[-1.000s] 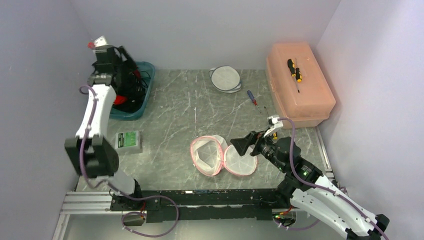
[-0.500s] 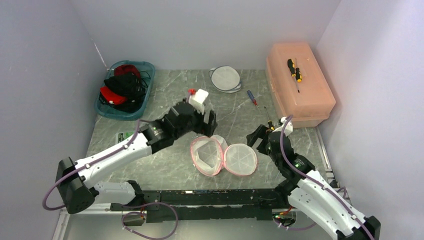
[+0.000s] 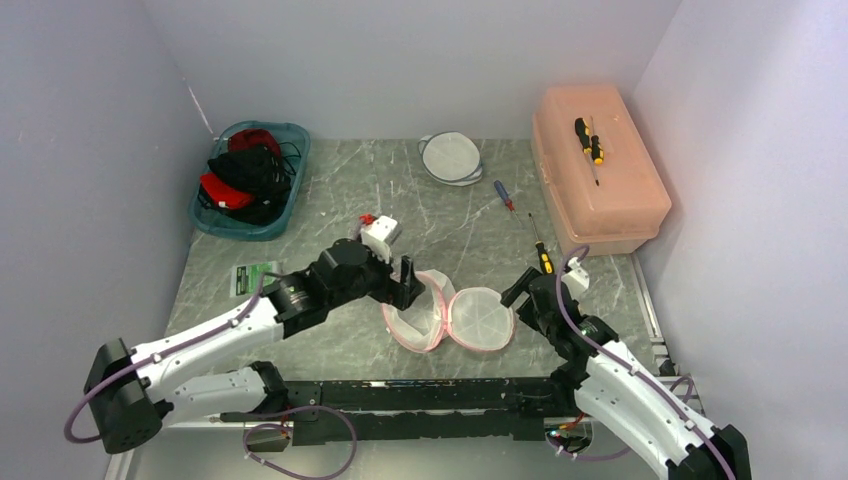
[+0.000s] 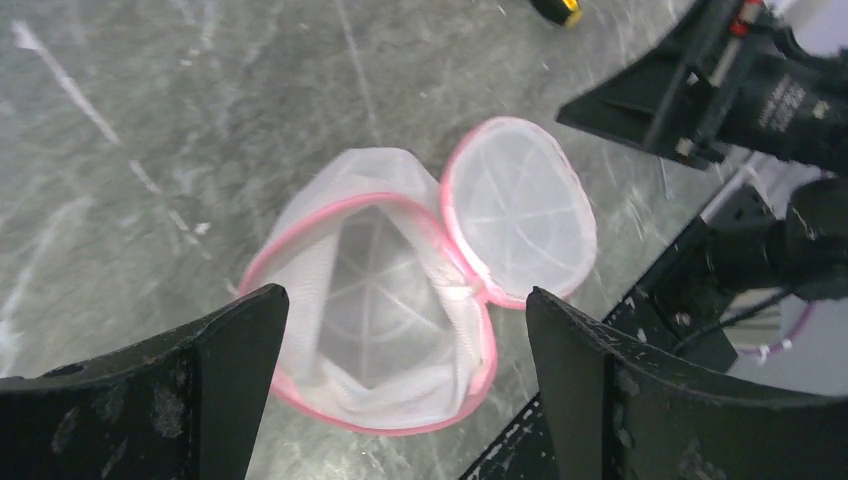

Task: Unzip the laundry bag and remove the bra
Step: Adjust the laundry bag at the center of the board.

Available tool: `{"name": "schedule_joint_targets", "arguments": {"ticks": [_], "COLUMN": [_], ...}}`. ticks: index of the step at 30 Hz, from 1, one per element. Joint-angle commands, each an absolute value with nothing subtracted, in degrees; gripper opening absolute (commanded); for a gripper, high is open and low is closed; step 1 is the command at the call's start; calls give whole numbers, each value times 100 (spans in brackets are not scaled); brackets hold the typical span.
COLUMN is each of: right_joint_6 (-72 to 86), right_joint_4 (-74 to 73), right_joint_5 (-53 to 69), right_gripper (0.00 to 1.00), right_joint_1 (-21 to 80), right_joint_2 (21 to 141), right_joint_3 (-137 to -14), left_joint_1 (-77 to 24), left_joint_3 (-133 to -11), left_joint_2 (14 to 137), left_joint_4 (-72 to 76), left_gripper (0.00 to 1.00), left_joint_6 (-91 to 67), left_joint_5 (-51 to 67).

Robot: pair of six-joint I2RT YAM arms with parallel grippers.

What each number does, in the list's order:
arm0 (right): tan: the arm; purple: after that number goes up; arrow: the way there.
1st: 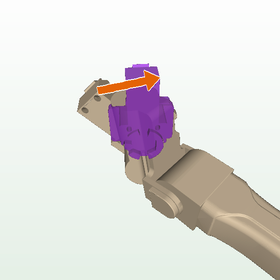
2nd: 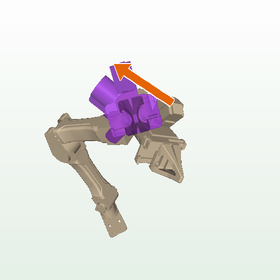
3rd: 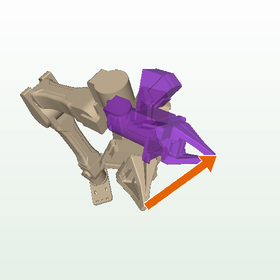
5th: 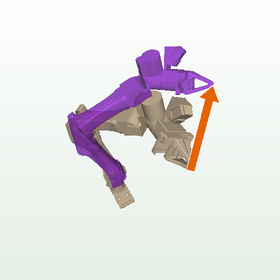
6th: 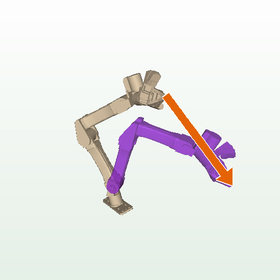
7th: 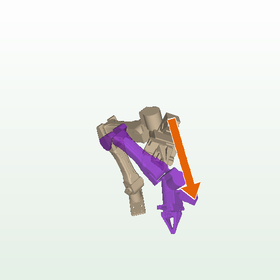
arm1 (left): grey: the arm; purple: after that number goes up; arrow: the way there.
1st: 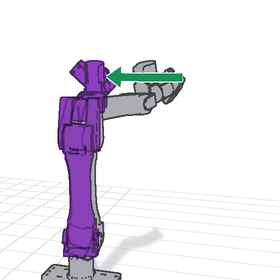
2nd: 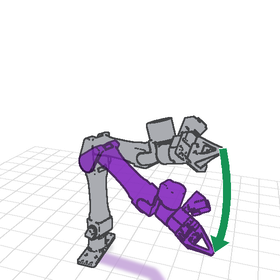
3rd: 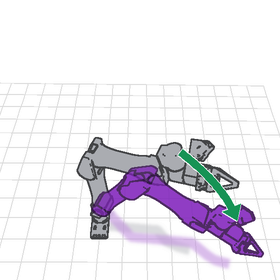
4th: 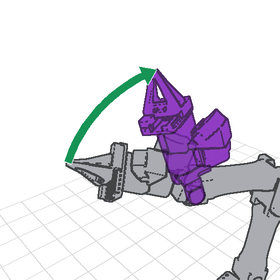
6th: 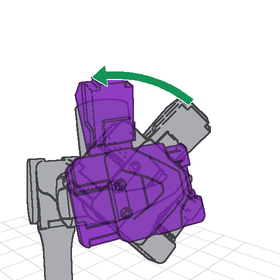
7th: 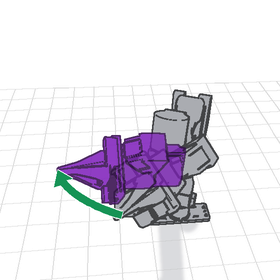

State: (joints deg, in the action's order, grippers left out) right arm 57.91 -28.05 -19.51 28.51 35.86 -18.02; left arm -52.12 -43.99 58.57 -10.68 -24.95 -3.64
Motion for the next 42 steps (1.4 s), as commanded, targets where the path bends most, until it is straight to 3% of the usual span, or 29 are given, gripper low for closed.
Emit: {"name": "schedule_joint_targets", "arguments": {"ticks": [1, 7, 15, 21, 24, 29, 32, 37, 42], "right_joint_6": [6275, 5865, 5308, 5284, 5278, 5121, 4479, 4008, 3618], "right_joint_4": [-2823, -3327, -4003, -4228, -4183, -3734, -2912, -1338, -931], "right_joint_5": [-2146, -2136, -2048, -2089, -2082, -1628, -655, 1056, 760], "right_gripper": [93, 97, 100, 100, 100, 97, 90, 80, 79], "right_joint_1": [2827, 2817, 2771, 2751, 2735, 2708, 2708, 2822, 3848], "right_joint_2": [3593, 3342, 3431, 3149, 3073, 3069, 3112, 3669, 4863], "right_joint_3": [-1787, -2590, -3773, -3961, -3775, -3243, -2839, -2401, -2792], "left_joint_1": [-5770, -6889, -7271, -7688, -7701, -7428, -6996, -5863, -5184], "left_joint_3": [-4662, -5376, -6247, -6681, -6874, -6107, -5324, -4093, -3376], "left_joint_2": [6378, 7237, 8407, 9335, 9617, 8678, 7816, 6351, 5369], "left_joint_4": [-774, -902, -1047, -1129, -1259, -807, -755, -738, -815], "left_gripper": [94, 94, 93, 86, 83, 90, 93, 93, 94], "left_joint_6": [-2195, -886, 740, 1478, 1100, -266, -1448, -3247, -3981], "left_joint_5": [41, -1008, -642, -538, -919, -1478, -1734, -1218, -1161]}}
